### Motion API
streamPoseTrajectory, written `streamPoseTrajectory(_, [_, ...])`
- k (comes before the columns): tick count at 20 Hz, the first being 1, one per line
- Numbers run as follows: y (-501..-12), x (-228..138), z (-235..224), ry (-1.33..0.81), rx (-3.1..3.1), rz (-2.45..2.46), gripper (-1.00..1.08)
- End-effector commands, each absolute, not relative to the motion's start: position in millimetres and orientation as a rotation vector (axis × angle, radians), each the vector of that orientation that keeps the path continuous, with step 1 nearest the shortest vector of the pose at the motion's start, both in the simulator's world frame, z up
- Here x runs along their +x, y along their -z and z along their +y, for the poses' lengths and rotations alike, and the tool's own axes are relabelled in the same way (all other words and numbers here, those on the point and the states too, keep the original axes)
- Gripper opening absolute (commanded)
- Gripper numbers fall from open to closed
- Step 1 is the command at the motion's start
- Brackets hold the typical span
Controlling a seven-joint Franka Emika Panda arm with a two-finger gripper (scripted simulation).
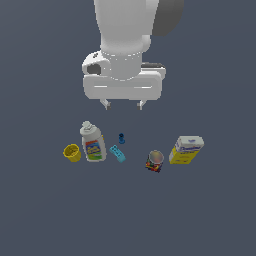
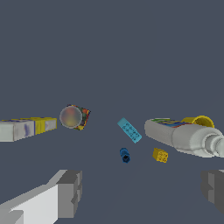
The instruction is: Pick up a designated object from a clutter of objects.
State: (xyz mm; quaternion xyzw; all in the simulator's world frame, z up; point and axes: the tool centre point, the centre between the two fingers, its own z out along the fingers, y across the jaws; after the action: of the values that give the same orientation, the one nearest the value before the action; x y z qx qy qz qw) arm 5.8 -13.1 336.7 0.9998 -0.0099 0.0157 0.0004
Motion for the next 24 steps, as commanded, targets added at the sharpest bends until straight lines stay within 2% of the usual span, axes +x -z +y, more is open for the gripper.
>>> streamPoseTrajectory(1, [-337, 6, -13, -0.049, 3.14, -0.031, 1.0])
streamPoseTrajectory(15, [-339, 5, -19, -0.052, 3.115, 0.035, 1.0])
streamPoseTrajectory(24, [-308, 19, -50, -0.043, 3.131, 0.041, 1.0])
